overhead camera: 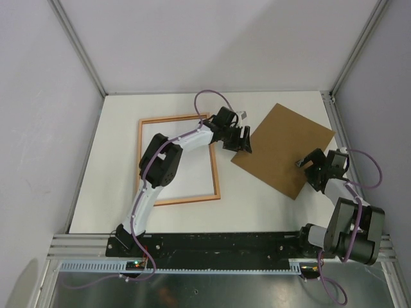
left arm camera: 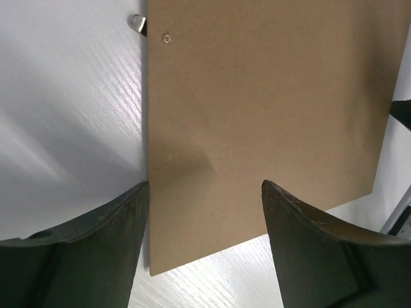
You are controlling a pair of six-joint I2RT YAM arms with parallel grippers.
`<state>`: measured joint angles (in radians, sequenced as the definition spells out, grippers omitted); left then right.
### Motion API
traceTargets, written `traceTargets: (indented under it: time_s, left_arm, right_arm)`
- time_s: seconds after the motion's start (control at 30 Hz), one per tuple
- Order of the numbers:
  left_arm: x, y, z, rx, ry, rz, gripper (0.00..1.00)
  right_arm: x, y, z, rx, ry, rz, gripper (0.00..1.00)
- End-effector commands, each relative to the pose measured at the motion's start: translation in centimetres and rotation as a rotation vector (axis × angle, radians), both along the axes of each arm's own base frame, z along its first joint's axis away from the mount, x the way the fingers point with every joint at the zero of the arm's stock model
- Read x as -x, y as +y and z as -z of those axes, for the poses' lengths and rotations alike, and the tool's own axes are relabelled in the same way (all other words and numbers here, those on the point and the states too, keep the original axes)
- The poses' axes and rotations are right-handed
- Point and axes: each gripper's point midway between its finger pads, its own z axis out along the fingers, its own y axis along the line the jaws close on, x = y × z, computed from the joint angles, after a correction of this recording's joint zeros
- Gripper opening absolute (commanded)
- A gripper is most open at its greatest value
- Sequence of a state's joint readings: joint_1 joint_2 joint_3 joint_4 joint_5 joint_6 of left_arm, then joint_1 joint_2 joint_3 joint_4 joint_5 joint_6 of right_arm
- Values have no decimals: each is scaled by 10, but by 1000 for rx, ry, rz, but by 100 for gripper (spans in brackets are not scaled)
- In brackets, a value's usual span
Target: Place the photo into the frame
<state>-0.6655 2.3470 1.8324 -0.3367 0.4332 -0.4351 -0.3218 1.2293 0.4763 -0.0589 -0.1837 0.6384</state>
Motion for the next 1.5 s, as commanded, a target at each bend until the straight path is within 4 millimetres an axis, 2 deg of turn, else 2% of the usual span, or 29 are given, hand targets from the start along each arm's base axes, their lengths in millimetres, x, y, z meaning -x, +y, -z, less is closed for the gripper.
traceTargets:
  time_s: [0.0, 0.17, 0.37, 0.6, 0.97, 1.23, 1.47]
  left_arm:
    - [27, 8, 45, -116, 91, 40, 76]
    - [36, 6, 36, -87, 116, 60, 73]
    - [42, 7, 5, -51, 115, 44, 68]
    - [44, 10, -38, -7, 91, -11, 64]
    - [56, 18, -74, 19, 60, -70, 58]
    - [67, 31, -80, 5, 44, -92, 57]
    - [84, 58, -82, -30, 12, -120, 58]
  right_arm:
    - [-3, 22, 14, -63, 29, -60, 98]
    - [-18, 34, 16, -80, 28, -108, 98]
    - [-27, 44, 17, -75, 35, -149, 98]
    - [-19, 47, 18, -59, 65, -174, 98]
    - [-14, 59, 10, -49, 55, -237, 97]
    - [-14, 77, 5, -52, 44, -275, 97]
    - [-15, 113, -1, -56, 21, -343, 97]
